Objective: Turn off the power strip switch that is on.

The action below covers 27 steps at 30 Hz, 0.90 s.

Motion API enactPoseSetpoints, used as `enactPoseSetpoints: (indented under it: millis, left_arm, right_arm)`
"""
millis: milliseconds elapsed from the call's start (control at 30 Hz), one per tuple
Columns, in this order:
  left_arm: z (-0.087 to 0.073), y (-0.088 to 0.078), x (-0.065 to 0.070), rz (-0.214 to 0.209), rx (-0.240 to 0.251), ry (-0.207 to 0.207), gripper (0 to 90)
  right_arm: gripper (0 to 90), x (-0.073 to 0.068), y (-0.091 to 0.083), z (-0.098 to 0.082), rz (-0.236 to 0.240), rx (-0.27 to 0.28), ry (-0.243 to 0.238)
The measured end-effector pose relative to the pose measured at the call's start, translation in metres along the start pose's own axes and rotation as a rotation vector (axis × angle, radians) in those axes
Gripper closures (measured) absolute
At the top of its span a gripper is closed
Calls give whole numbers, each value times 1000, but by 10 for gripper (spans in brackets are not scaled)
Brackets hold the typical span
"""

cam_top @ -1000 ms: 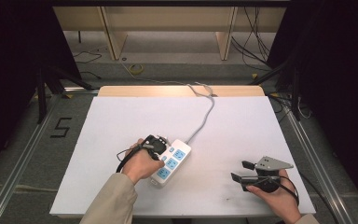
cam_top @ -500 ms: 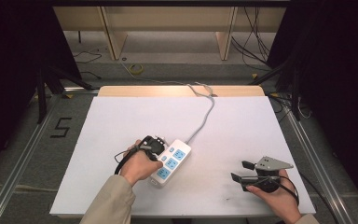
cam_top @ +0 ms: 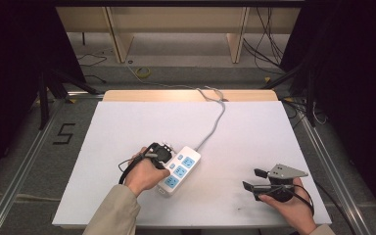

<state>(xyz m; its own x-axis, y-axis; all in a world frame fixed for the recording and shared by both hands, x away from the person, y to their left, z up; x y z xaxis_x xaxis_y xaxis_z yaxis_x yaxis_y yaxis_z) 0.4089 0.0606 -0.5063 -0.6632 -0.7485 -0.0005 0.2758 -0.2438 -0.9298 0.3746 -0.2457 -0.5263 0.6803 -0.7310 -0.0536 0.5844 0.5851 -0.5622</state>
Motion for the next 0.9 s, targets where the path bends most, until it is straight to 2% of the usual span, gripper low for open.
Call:
enactPoseSetpoints:
  millis: [67,167,433,633,900]
  left_arm:
    - [0,0,-1,3,15,-3,894]
    - [1,-1,-2,2,50,-12,839]
    - [1,-9,-4,19,121,-23,823]
    - [0,-13,-7,29,171,-15,789]
    - [-6,-18,-10,23,204,-23,768]
  right_arm:
    - [327,0,0,0,0,1,-1]
    - [327,0,0,0,-2,0,-1]
    - [328,0,0,0,-2,1,-1]
    - [327,0,0,0,-1,2,-1]
    - [327,0,0,1,-1,3,-3]
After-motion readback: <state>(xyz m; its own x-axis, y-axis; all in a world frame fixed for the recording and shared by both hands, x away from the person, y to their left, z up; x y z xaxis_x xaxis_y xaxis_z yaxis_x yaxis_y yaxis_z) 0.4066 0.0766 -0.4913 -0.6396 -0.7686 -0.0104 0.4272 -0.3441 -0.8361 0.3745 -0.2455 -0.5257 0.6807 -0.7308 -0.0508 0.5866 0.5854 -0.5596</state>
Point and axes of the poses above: each handheld gripper's, and its own axes: y roughly forward along the jaws, z roughly out of its top, x roughly to its right, the point moved 8 cm from there along y, roughly forward along the jaws
